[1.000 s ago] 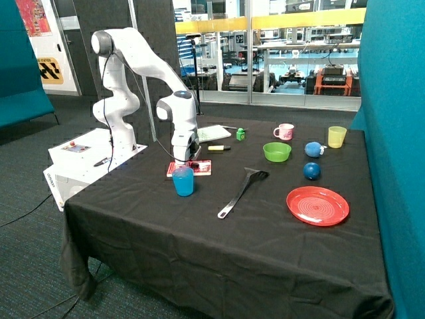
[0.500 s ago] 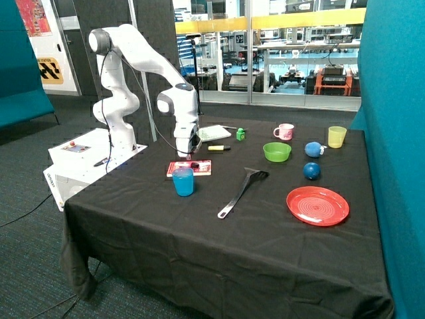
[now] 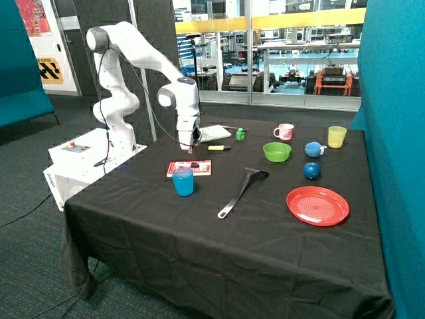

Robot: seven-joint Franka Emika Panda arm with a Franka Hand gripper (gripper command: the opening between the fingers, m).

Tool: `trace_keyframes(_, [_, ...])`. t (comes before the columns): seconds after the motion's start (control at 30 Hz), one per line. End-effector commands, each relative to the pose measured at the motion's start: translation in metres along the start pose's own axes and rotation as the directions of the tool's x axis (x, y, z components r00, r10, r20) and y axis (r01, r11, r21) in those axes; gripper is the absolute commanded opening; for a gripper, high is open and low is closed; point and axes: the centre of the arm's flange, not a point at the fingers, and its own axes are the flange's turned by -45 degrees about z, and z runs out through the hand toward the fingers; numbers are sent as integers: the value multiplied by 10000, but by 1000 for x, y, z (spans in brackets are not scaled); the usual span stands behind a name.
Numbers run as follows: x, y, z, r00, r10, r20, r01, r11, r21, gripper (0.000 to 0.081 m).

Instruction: Put a highlighter on each book

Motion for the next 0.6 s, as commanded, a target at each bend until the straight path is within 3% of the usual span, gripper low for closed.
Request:
trace_keyframes(0.0, [0, -32, -10, 9993, -371, 2, 371, 9993, -14, 808])
trace_keyframes(0.57, [-10, -70, -25, 9975, -713, 2, 713, 9975, -14, 808])
